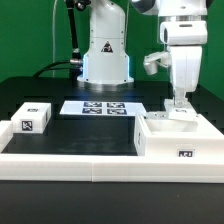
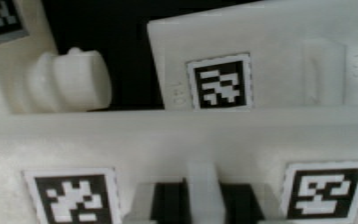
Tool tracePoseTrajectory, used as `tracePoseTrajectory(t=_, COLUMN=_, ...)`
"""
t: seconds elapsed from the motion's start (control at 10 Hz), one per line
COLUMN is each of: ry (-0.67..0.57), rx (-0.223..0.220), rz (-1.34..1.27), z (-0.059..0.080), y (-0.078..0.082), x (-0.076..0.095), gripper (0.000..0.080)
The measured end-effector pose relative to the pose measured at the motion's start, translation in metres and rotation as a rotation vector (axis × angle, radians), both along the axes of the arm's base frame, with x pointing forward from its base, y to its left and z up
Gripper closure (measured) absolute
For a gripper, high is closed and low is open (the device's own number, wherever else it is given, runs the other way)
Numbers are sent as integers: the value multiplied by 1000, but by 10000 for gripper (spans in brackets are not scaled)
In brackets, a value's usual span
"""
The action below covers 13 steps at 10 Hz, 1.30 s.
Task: Assemble cabinet
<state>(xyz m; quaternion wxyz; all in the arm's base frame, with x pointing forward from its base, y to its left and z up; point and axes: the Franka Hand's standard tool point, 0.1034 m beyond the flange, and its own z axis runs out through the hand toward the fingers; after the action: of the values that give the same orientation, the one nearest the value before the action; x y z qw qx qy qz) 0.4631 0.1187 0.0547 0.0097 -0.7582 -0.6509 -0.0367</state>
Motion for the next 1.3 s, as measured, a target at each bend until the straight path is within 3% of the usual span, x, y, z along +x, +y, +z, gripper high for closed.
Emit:
tracePoseTrajectory(t=0.8, ry=-12, rx=3, rz=58, z=-2, y=-4, x=13, gripper=729)
tracePoseTrajectory(t=1.3, ry=-26, rx=7, rz=88, z=1, y=-8, x=44, gripper=729)
